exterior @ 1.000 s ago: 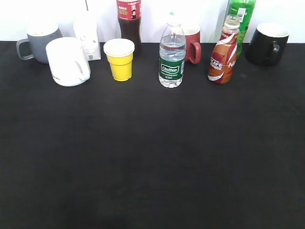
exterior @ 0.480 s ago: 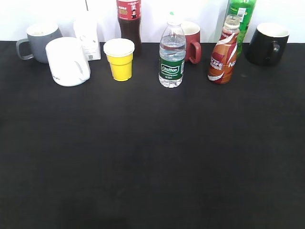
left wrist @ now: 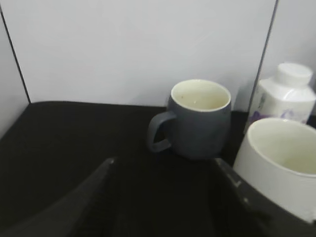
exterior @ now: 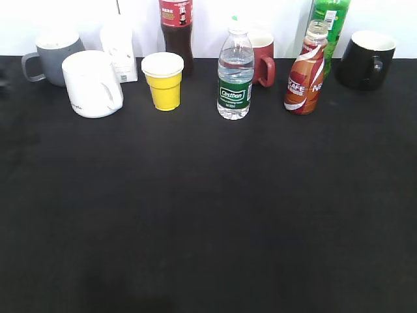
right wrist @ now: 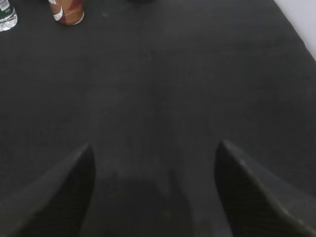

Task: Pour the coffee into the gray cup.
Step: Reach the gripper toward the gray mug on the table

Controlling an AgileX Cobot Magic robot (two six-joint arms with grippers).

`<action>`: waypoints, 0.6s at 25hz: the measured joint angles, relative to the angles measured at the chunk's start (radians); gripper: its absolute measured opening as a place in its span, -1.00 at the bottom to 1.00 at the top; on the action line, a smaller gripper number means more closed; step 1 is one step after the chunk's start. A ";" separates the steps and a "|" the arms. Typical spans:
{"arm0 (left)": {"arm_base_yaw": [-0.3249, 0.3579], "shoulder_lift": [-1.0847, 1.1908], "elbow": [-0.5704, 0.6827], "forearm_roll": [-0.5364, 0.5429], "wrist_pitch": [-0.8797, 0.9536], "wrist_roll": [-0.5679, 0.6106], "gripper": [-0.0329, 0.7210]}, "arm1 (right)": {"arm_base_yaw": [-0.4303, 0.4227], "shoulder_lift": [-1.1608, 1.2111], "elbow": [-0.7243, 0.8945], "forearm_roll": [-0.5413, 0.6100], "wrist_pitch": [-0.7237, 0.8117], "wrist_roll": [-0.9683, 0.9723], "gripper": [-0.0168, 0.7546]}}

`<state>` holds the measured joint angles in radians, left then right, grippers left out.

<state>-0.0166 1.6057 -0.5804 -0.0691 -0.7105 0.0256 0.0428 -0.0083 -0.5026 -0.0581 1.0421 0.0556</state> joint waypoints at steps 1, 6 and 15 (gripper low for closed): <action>0.000 0.068 -0.033 0.000 -0.029 0.000 0.23 | 0.000 0.000 0.000 0.000 0.000 0.000 0.57; 0.003 0.352 -0.279 -0.001 -0.069 0.000 0.22 | 0.000 0.000 0.000 0.000 0.000 0.000 0.57; 0.058 0.526 -0.525 0.000 0.001 0.000 0.22 | 0.000 0.000 0.000 0.000 0.000 0.000 0.57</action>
<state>0.0418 2.1316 -1.1058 -0.0693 -0.7093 0.0256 0.0428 -0.0083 -0.5026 -0.0581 1.0421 0.0556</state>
